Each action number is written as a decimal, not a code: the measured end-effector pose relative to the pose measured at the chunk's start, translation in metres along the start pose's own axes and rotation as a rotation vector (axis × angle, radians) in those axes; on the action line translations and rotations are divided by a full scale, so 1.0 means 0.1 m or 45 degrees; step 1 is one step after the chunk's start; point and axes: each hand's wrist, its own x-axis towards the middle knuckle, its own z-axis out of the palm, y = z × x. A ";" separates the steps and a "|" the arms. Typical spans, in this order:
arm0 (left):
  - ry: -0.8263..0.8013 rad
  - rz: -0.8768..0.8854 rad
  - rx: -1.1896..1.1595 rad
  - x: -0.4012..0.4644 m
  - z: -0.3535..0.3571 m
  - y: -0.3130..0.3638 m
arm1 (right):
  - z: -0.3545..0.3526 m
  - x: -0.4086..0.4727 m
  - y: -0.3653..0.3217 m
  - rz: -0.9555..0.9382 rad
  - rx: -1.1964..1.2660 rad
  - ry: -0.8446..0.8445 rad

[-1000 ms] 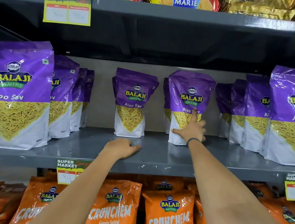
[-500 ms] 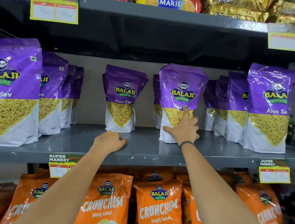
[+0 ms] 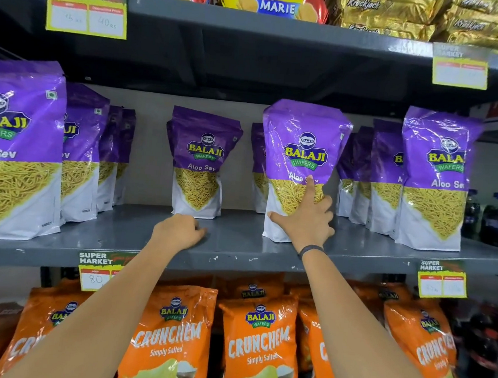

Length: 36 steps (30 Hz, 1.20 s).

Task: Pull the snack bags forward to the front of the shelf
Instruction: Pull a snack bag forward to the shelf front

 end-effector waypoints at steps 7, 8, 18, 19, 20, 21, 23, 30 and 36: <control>0.009 -0.003 0.014 -0.02 -0.01 0.01 | -0.09 -0.10 0.02 0.002 0.016 0.028; 0.010 -0.004 0.015 -0.02 -0.02 0.01 | -0.11 -0.12 0.02 0.001 0.014 0.033; -0.101 -0.008 0.015 -0.01 -0.02 -0.01 | -0.17 -0.21 0.05 -0.018 0.001 0.101; -0.109 -0.008 0.012 -0.01 -0.02 -0.01 | -0.17 -0.21 0.05 -0.023 -0.002 0.108; -0.111 -0.007 0.008 0.00 -0.02 -0.01 | -0.17 -0.22 0.05 -0.029 -0.003 0.114; -0.113 -0.009 0.005 -0.01 -0.02 -0.01 | -0.17 -0.22 0.06 -0.034 -0.004 0.119; -0.118 -0.014 0.002 -0.01 -0.01 -0.01 | -0.17 -0.24 0.07 -0.043 -0.008 0.124; -0.107 -0.027 -0.037 -0.01 -0.03 -0.01 | -0.16 -0.26 0.11 -0.069 0.045 0.083; -0.196 0.025 0.128 -0.02 -0.16 -0.35 | -0.06 -0.43 -0.16 -0.362 0.046 0.469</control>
